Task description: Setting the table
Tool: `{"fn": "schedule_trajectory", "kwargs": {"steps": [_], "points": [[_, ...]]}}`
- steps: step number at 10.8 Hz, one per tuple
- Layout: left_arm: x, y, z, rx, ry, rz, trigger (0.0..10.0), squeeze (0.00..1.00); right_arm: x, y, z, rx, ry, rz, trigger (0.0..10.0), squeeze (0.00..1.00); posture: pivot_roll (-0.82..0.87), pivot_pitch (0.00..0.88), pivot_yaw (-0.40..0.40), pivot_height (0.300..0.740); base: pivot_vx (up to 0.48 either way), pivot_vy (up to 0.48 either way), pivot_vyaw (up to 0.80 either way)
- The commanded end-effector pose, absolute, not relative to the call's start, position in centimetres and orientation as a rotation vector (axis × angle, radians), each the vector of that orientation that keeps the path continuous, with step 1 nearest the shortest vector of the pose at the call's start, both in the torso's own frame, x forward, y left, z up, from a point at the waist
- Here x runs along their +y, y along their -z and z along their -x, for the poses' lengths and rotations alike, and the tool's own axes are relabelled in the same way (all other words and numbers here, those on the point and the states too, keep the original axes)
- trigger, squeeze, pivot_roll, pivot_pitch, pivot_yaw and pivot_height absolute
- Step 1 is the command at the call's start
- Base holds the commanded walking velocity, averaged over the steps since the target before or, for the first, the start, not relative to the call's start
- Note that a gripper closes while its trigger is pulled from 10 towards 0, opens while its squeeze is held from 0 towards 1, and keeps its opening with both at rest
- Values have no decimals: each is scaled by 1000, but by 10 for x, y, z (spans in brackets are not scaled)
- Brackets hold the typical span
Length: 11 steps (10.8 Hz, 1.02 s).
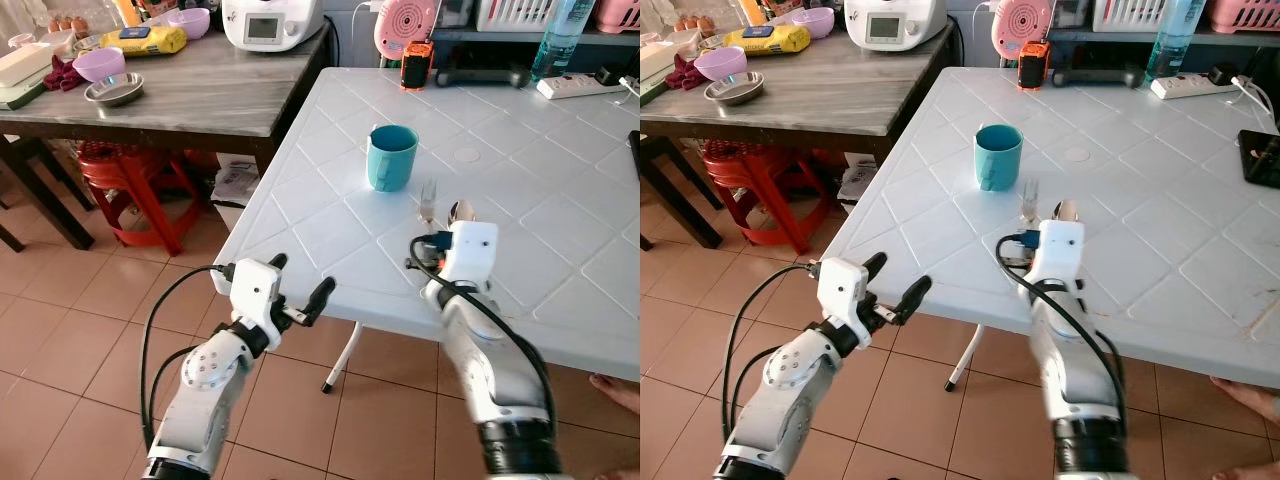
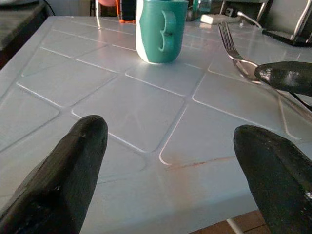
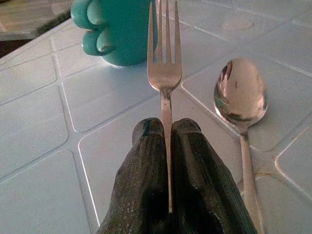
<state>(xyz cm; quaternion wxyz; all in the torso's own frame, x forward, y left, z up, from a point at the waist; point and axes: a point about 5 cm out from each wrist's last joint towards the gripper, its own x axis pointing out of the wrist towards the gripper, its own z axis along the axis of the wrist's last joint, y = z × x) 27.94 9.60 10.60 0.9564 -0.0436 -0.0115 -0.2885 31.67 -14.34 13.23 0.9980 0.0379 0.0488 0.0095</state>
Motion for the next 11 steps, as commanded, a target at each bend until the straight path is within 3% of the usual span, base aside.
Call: {"fn": "schedule_trajectory", "kwargs": {"steps": [1, 6, 11], "points": [[102, -111, -282, -46, 559, 71, 10000, 0, -142, -139, -315, 54, -30, -83, 10000, 0, -106, 105, 96, 740, 0, 0, 0], [130, -114, -303, -54, 253, 47, 10000, 0, -149, -152, -307, -25, -28, -55, 10000, 0, -107, 107, 94, 740, 0, 0, 0], [124, -114, -308, -55, 243, 74, 10000, 0, -160, -167, -295, -115, 48, -82, 10000, 0, -122, 99, 102, 740, 0, 0, 0]]}}
